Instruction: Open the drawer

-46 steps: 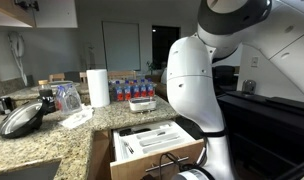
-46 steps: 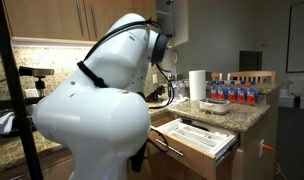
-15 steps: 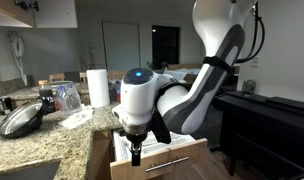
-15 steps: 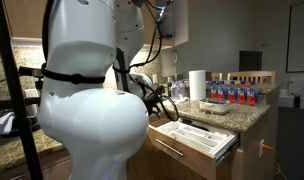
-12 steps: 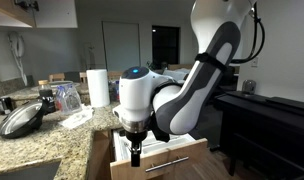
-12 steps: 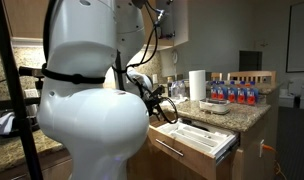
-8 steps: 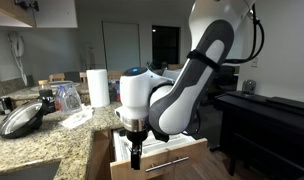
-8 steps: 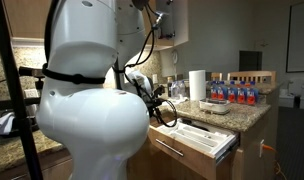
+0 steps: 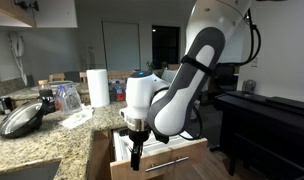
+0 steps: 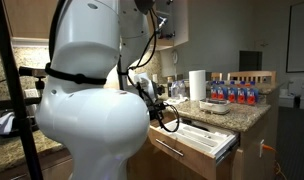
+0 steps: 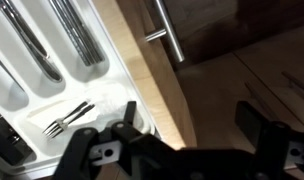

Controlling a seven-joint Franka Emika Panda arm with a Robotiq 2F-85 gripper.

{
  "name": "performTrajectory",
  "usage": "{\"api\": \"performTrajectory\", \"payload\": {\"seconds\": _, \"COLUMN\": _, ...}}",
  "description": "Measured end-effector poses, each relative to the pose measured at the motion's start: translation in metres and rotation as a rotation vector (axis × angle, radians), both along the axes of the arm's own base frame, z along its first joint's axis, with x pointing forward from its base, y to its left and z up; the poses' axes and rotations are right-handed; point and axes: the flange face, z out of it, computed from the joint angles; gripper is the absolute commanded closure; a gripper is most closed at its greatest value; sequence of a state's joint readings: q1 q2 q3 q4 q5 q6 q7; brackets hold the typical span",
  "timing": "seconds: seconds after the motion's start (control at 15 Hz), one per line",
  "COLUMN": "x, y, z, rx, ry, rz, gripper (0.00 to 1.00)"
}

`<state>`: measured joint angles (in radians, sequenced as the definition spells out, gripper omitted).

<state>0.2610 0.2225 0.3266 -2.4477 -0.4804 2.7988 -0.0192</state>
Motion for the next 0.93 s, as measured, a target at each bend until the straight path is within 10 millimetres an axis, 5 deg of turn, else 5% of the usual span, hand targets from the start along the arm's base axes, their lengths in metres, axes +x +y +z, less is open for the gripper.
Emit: {"api": "performTrajectory", "payload": {"seconds": 0.93, "x": 0.058, "y": -0.050, "z": 0.040, "rx": 0.367, "ry": -0.146, "rz": -0.595, "gripper": 0.00}}
